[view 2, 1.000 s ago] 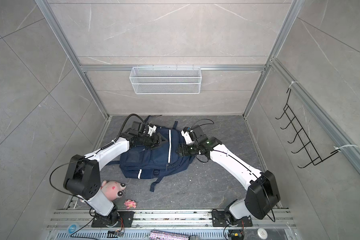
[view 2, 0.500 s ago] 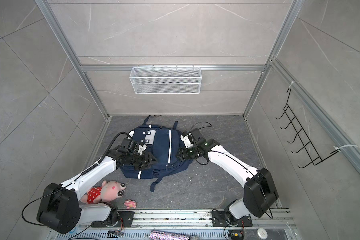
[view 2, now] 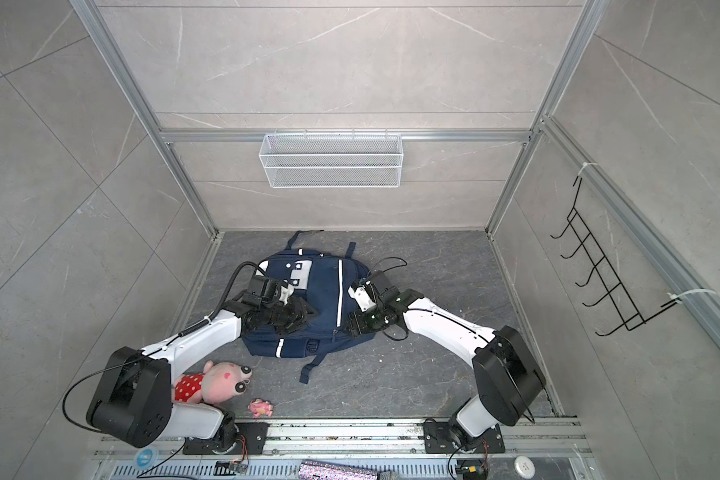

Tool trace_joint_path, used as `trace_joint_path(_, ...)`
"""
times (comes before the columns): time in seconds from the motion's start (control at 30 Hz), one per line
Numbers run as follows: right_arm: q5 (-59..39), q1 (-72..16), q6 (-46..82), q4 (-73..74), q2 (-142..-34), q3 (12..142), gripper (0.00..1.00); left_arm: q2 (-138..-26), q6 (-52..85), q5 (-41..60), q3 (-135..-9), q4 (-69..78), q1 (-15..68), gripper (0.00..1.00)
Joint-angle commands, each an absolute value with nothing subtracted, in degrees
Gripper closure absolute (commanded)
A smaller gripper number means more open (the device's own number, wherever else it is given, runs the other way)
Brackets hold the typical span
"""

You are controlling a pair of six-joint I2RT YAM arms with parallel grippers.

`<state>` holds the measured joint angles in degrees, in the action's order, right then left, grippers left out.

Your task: Pack the student bag

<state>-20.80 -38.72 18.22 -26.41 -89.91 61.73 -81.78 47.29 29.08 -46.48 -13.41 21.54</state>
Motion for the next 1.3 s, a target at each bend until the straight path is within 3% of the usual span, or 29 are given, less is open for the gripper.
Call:
trace_joint_path(0.0,-20.59,-39.61,18.56,-23.89,-91.69,61.25,0.32,-83.88,48.32,28.65,-48.31,-8.35,21.27,0.49)
trace_joint_path(0.13,-19.82,-40.4,18.54,-22.86,-93.94,61.87,0.33,-85.07,48.52,28.72,-48.84,-7.61,21.27,0.64)
trace_joint_path(0.3,-19.1,-41.52,18.59,-21.56,-96.02,62.53,0.46,-85.2,48.76,29.08,-49.05,-7.29,21.45,0.82)
trace_joint_path(0.57,-13.89,-41.92,19.61,-24.99,-101.37,67.88,0.49,-85.09,50.56,29.71,-48.51,-4.62,22.28,1.0)
trace_joint_path(0.93,-10.17,-41.87,19.9,-25.04,-105.11,71.54,0.49,-84.64,52.73,28.7,-47.91,-2.37,24.6,1.0)
trace_joint_path(1.07,-8.3,-41.82,19.6,-25.23,-106.14,72.21,0.61,-84.55,53.39,28.73,-47.46,-1.64,25.04,1.0)
trace_joint_path(1.27,-6.91,-41.84,19.34,-24.55,-106.22,71.56,0.71,-84.55,53.79,29.11,-47.4,-0.97,25.05,1.0)
